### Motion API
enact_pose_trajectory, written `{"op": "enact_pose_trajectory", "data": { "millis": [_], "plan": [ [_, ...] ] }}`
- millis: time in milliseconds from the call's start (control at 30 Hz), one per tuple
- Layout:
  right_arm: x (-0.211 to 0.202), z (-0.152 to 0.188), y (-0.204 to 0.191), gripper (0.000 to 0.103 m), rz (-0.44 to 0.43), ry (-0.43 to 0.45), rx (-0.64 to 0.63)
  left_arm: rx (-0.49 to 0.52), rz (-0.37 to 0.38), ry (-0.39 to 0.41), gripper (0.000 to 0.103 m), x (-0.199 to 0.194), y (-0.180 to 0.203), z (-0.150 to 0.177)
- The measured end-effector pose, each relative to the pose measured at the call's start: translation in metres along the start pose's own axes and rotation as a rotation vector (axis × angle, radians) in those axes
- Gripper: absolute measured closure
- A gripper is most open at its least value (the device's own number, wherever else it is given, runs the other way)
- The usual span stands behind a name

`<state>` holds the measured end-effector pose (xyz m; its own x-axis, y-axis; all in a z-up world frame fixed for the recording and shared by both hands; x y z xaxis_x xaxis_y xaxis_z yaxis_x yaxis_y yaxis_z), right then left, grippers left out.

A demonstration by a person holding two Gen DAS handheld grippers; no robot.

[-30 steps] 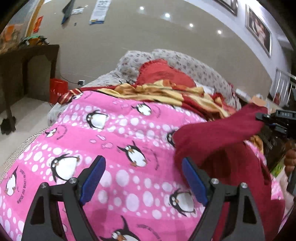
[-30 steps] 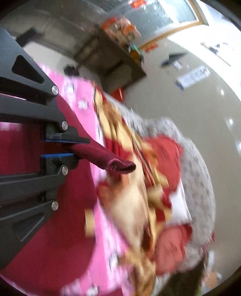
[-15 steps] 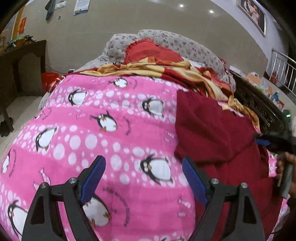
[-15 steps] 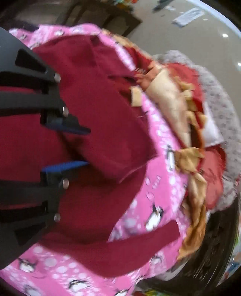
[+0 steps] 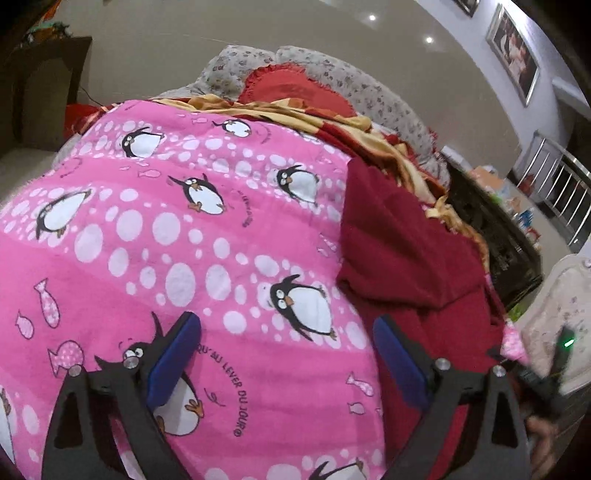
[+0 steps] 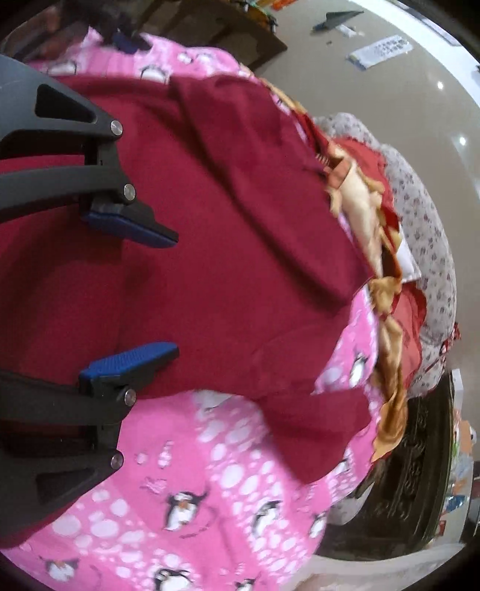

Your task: Fold small clothes

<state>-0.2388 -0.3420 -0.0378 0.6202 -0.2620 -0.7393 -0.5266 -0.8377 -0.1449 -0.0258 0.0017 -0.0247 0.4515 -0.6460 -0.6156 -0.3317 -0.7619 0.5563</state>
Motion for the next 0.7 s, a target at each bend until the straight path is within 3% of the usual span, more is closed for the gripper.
{"op": "enact_pose_trajectory", "data": {
  "millis": [133,367,567,700],
  "plan": [
    [0.004,0.000,0.005,0.034,-0.038,0.013,0.032,-0.047,0.050,0.011,0.006,-0.004,-0.004,-0.003],
    [0.009,0.000,-0.004,0.024,-0.020,-0.002,-0.016,-0.035,0.035,0.002,0.005,-0.001,-0.001,-0.002],
    [0.009,0.000,-0.002,0.023,-0.034,-0.015,-0.008,-0.034,0.032,0.001,0.004,0.000,-0.002,-0.002],
    [-0.003,-0.032,-0.001,0.023,-0.038,0.003,0.032,-0.028,0.027,-0.003,0.003,0.001,-0.002,-0.002]
  ]
}}
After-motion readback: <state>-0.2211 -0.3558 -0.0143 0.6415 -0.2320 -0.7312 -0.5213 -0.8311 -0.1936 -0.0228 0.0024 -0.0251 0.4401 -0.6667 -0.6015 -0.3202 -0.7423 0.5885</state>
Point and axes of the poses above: each gripper's, at about its wrist camera, not at the fingertips, and x roughly the way its jaws point, y to its right, z to its underside, the point moved 6 cm from there along x, roughly the way its jaws point, and after that the axes turned 11 degrees about -x, right-handed, at the moved point
